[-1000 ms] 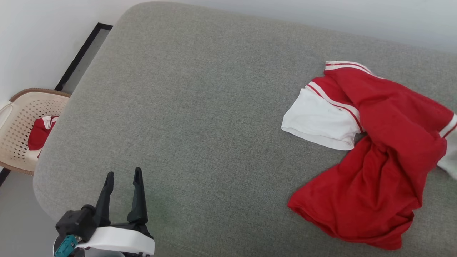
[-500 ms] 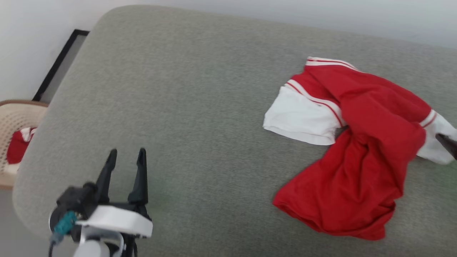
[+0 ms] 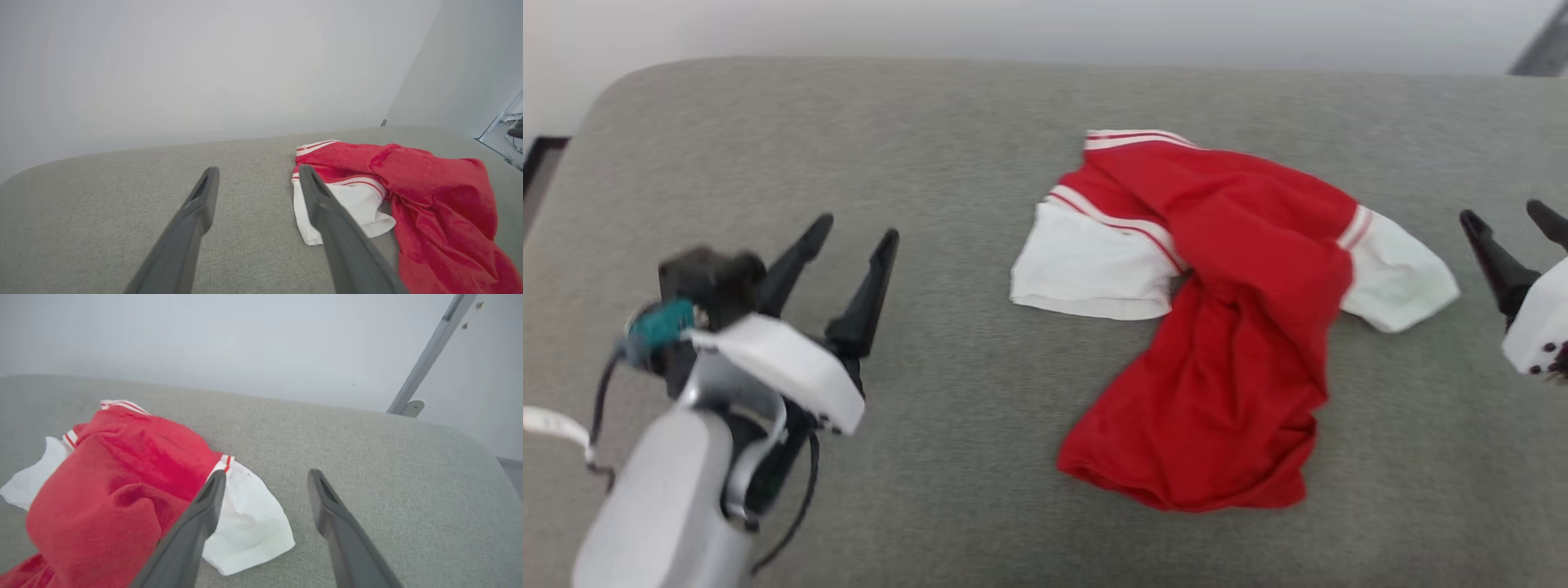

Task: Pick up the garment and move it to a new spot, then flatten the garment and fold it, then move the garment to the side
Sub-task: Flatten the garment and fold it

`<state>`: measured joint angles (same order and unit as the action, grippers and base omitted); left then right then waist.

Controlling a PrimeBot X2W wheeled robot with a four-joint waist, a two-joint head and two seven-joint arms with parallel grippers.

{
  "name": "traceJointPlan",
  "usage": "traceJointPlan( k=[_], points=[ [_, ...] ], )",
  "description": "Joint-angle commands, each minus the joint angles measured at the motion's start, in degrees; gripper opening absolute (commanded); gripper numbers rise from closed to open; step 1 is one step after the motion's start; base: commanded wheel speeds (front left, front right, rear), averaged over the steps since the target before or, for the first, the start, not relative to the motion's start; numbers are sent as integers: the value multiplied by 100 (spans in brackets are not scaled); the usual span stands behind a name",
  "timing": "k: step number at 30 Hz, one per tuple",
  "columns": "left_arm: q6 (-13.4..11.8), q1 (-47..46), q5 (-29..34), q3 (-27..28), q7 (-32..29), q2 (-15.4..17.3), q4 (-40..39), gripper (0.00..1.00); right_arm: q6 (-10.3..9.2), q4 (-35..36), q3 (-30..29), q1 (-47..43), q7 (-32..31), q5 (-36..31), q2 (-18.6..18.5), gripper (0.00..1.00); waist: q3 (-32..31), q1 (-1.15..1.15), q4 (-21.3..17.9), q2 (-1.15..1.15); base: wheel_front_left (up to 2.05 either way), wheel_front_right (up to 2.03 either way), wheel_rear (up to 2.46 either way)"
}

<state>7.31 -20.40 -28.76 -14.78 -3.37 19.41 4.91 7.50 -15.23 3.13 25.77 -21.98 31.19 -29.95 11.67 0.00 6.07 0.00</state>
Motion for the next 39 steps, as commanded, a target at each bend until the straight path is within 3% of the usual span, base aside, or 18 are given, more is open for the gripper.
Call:
traceJointPlan(
  k=[1, 6, 16, 23, 32, 34, 35, 36, 39],
  points=[
    [14, -93, -47, -21, -49, 36, -3, 100, -2, 33, -53, -63, 74, -52, 54, 100, 11, 0, -209, 0, 0, 0, 0],
    [15, -913, -639, -432, -1047, 389, 281, 100, -2, 708, -428, -386, 1087, -649, 754, 100, 106, 0, -711, 0, 0, 0, 0],
    [-24, -2064, -1236, -898, -2717, 349, 1617, 100, -1, 1040, -547, -682, 2530, -1439, 1712, 100, 368, 0, -1336, 0, 0, 0, 0],
    [-317, -2595, -1241, -1056, -3624, 310, 2754, 100, -1, 1205, -552, -834, 2949, -1610, 2206, 100, 611, 0, -1675, 0, 0, 0, 0],
    [-855, -2626, -1195, -1299, -4514, 125, 3908, 100, -1, 1288, -594, -856, 3052, -1561, 2404, 100, 841, 0, -1914, 0, 0, 0, 0],
    [-914, -2534, -1368, -1297, -4777, -47, 4202, 100, -1, 1307, -589, -790, 3070, -1527, 2416, 100, 881, 0, -1931, 0, 0, 0, 0],
    [-891, -2502, -1374, -1343, -4823, -81, 4249, 4, -1, 1313, -605, -772, 3075, -1510, 2421, 100, 890, 0, -1925, 0, 0, 0, 0],
    [-843, -2490, -1385, -1384, -4903, -108, 4280, 0, -1, 1313, -627, -768, 3072, -1498, 2420, 100, 893, 0, -1906, 0, 0, 0, 0],
    [-753, -2543, -1434, -1386, -4833, -155, 4174, 0, -1, 1291, -697, -758, 3059, -1509, 2379, 100, 880, 0, -1822, 0, 0, 0, 0]
  ],
)
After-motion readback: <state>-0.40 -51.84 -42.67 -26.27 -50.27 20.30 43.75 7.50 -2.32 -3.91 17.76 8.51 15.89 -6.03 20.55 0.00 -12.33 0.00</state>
